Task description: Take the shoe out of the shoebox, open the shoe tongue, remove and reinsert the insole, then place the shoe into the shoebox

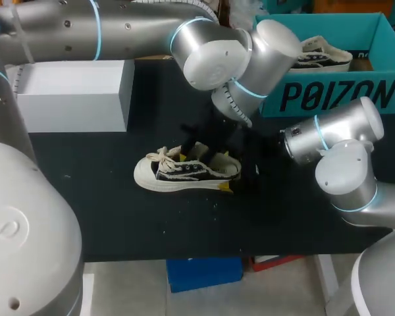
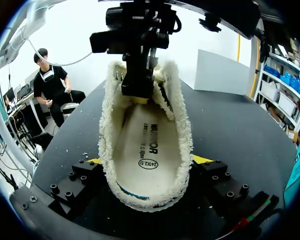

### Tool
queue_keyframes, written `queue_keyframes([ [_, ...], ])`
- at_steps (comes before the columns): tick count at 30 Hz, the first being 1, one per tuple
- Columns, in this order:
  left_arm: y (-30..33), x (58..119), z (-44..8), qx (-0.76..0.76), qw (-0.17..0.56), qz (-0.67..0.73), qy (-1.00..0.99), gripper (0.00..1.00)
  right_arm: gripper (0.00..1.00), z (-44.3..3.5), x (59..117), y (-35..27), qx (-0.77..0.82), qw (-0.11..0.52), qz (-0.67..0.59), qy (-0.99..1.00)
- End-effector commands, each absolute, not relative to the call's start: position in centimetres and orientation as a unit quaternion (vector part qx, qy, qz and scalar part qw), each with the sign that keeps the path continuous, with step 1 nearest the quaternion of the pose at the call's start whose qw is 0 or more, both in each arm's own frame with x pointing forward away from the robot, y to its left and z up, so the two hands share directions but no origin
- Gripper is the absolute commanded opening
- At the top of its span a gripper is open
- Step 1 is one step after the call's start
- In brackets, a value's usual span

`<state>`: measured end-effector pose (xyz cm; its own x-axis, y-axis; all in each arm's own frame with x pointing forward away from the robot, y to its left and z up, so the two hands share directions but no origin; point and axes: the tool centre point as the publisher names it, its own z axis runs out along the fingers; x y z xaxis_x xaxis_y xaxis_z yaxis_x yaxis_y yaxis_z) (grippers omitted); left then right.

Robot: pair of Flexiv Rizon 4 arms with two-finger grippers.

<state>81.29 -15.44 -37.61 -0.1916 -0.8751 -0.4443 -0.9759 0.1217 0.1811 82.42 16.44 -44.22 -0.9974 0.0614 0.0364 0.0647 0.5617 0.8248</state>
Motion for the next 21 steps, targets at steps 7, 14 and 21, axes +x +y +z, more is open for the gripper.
queue_keyframes([
  [7, -15.0, 81.2, -37.3, -0.621, 0.115, 0.216, 0.745, 0.0, 0.0, -44.7, 82.2, 16.6, -0.037, 0.001, -0.466, -0.884],
  [14, -14.7, 81.5, -35.9, -0.634, 0.101, 0.194, 0.742, 0.0, 0.0, -44.7, 82.2, 16.6, -0.037, 0.001, -0.466, -0.884],
  [21, -14.2, 81.7, -33.8, -0.645, 0.09, 0.161, 0.741, 0.0, 0.0, -44.7, 82.2, 16.6, -0.037, 0.001, -0.466, -0.884],
])
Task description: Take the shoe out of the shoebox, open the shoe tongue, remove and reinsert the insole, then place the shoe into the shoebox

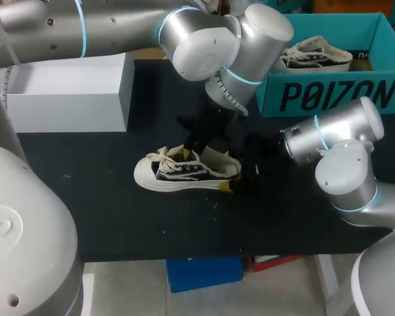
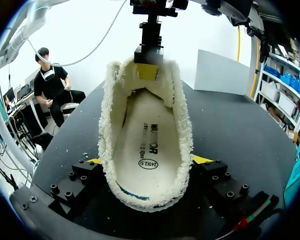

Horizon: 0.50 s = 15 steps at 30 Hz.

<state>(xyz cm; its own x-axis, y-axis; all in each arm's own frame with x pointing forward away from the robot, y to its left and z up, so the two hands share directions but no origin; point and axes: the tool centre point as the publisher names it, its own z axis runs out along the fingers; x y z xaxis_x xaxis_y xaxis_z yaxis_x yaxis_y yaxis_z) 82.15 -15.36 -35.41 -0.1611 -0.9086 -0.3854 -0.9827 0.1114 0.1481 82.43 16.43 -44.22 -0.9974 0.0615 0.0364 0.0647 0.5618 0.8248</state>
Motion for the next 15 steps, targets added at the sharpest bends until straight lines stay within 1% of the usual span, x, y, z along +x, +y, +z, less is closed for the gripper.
queue_keyframes([
  [1, -14.0, 81.7, -33.5, -0.647, 0.087, 0.156, 0.741, 0.0, 0.0, -44.7, 82.2, 16.6, -0.037, 0.001, -0.466, -0.884],
  [10, -12.5, 81.7, -31.6, -0.669, 0.066, 0.109, 0.732, 0.0, 0.0, -44.7, 82.2, 16.6, -0.037, 0.001, -0.466, -0.884],
  [15, -11.7, 81.7, -31.3, -0.675, 0.061, 0.099, 0.729, 0.0, 0.0, -44.7, 82.2, 16.6, -0.037, 0.001, -0.466, -0.884],
])
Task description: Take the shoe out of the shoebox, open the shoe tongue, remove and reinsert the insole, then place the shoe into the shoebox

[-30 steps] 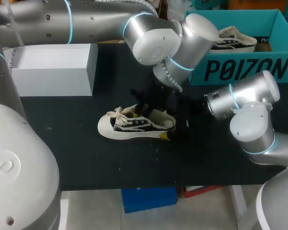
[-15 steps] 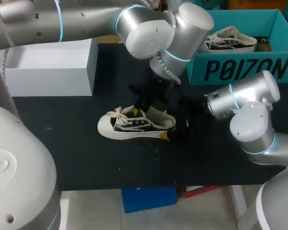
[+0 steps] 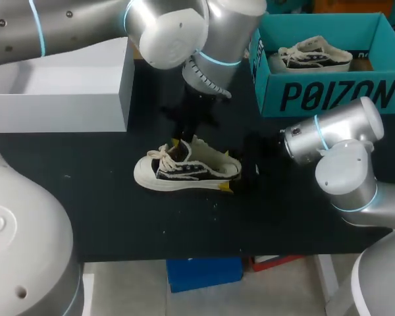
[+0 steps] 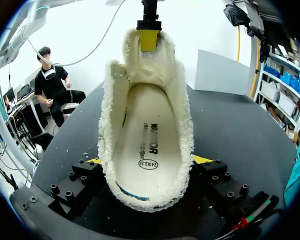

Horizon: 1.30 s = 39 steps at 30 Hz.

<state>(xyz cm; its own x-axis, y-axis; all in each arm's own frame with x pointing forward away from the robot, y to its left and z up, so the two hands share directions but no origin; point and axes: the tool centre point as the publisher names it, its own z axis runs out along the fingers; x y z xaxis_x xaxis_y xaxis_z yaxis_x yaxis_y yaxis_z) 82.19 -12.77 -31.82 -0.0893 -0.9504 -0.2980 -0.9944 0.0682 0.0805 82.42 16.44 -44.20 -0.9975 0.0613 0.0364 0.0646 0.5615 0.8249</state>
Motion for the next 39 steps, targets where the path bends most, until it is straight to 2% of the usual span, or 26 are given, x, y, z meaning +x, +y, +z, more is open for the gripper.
queue_keyframes([
  [1, -11.5, 81.7, -31.3, -0.675, 0.06, 0.098, 0.728, 0.0, 0.0, -44.7, 82.2, 16.6, -0.037, 0.001, -0.466, -0.884],
  [39, -4.7, 80.2, -34.5, -0.707, 0.001, 0.051, 0.706, 0.0, 0.0, -44.7, 82.2, 16.6, -0.037, 0.001, -0.466, -0.884],
])
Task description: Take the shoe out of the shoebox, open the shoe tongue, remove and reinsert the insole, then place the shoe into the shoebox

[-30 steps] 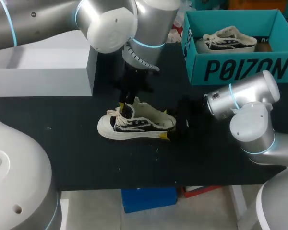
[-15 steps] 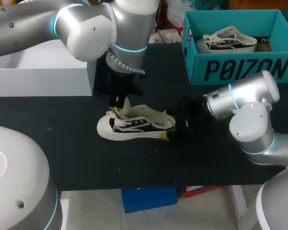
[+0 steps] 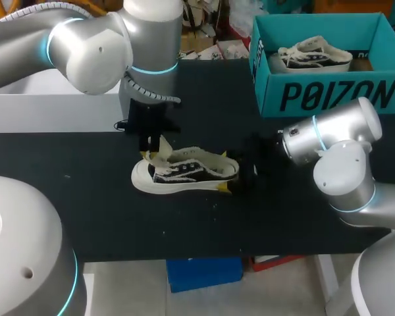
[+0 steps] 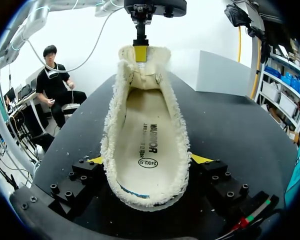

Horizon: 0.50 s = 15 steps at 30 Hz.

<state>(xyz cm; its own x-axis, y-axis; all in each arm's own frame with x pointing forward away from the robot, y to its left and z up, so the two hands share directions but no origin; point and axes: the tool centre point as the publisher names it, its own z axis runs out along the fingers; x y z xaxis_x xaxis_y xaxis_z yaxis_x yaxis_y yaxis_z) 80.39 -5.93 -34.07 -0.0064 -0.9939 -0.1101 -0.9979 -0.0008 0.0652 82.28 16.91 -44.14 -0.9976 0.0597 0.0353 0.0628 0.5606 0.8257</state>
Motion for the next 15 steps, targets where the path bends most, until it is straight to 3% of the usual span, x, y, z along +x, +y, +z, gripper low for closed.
queue_keyframes([
  [1, -4.63, 80.15, -34.58, -0.707, -0.001, 0.052, 0.705, 0.0, 0.0, -44.67, 82.24, 16.63, -0.037, 0.001, -0.466, -0.884],
  [15, -4.34, 79.94, -35.5, -0.704, -0.006, 0.064, 0.708, 0.0, 0.0, -44.67, 82.24, 16.63, -0.037, 0.001, -0.466, -0.884],
])
